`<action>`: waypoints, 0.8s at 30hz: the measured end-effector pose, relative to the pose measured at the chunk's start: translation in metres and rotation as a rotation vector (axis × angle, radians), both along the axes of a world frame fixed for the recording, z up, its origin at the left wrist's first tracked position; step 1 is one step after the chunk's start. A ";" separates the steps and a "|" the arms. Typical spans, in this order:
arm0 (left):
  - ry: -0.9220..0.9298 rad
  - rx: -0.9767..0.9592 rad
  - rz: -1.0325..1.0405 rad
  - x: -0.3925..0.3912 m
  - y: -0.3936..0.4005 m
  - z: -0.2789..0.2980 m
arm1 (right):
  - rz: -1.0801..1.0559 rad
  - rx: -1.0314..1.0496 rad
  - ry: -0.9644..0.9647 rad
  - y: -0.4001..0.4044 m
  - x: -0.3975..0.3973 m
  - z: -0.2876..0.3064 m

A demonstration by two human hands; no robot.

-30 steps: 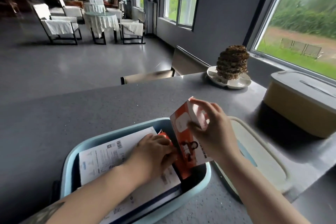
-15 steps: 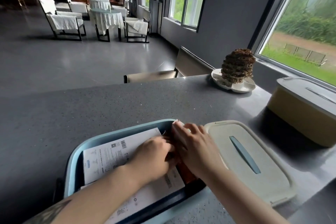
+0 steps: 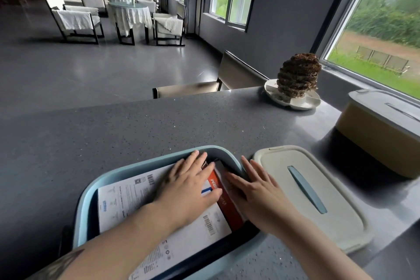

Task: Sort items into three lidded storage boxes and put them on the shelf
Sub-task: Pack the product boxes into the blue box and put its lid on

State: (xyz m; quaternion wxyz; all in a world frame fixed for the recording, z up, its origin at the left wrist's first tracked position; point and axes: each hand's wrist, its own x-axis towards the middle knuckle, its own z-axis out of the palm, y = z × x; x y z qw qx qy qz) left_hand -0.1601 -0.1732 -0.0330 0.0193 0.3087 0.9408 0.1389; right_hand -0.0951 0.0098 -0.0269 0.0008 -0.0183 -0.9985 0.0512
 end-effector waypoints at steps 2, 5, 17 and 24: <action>0.002 -0.006 -0.006 0.000 0.000 0.000 | 0.005 0.002 -0.015 -0.002 -0.001 0.000; -0.002 -0.011 -0.009 -0.003 0.002 0.000 | -0.002 -0.010 -0.027 0.000 -0.001 0.000; -0.212 0.293 0.056 -0.011 0.003 0.029 | -0.249 -1.308 0.452 0.028 0.040 -0.005; -0.035 0.317 -0.196 -0.030 0.109 0.085 | -0.856 -0.813 0.579 0.089 0.091 -0.042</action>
